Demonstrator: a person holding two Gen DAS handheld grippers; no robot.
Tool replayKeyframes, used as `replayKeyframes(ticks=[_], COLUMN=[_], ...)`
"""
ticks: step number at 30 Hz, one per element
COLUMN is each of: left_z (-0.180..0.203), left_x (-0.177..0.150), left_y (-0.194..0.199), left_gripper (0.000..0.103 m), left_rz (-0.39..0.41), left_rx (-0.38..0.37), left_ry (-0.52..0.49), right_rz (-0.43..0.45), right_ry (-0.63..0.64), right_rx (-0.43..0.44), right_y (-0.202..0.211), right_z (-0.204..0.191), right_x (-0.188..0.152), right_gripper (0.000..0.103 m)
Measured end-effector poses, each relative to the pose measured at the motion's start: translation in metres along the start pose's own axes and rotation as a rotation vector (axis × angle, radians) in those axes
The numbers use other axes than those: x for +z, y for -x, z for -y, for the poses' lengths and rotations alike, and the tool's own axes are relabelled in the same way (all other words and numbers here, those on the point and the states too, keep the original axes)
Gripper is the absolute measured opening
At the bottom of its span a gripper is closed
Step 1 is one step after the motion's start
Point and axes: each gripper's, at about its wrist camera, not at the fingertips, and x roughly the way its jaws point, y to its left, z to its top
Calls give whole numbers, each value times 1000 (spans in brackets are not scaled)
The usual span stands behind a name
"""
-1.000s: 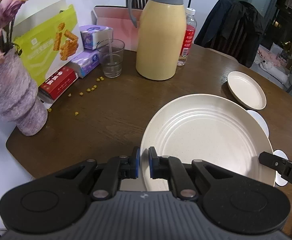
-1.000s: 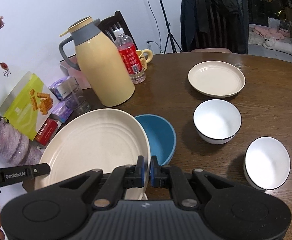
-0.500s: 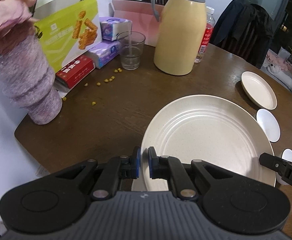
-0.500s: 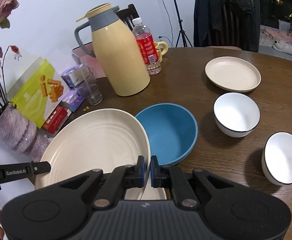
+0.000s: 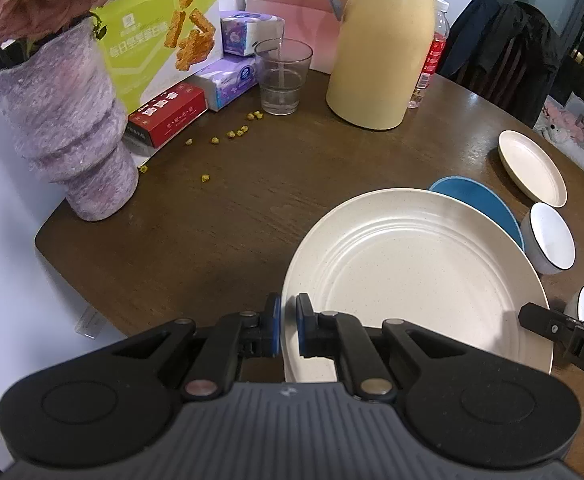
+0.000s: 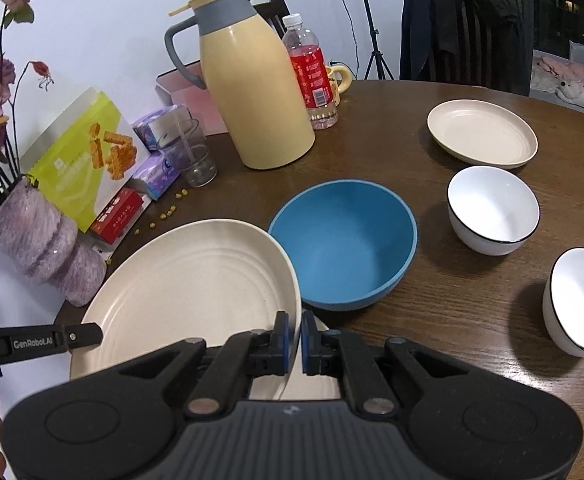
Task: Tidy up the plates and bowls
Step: 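Carry both held cream plates toward the blue bowl and white bowls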
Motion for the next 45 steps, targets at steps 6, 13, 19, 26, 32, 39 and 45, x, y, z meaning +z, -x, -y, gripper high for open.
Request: replayKeyframes(ticks=[6,13,19,26,32,39,45], left_z=[-5,-7,-7,-7,-7,-6,-3], left_x=[-4,-8,-11,-12,-14,-16,-20], left_y=[-3,-8,-14,-18,-22,-28,-35], left_gripper=[8,8,8,8,8,8,8], left_rz=[-7,-19,-28,-31,-38,-43,-50], left_rx=[5,12,18,19,17,21,22], left_ry=[7,6,3,-7,-13,-21,-34], right_rz=[-10,-23,-30,-33,-43,-47,-56], right_ry=[11,13,10,3,-4,-6,-9], right_rx=[3,4,4,2,-2,-5,-16], right_y=[-5,-11,-14,-19,-23,-27,-31], right_z=[-3,-3,-1,1,3,4,8], right_x=[-4,-11,-16,-20,-25,-26,-31], right_gripper=[6,6,6,6,6,6,6])
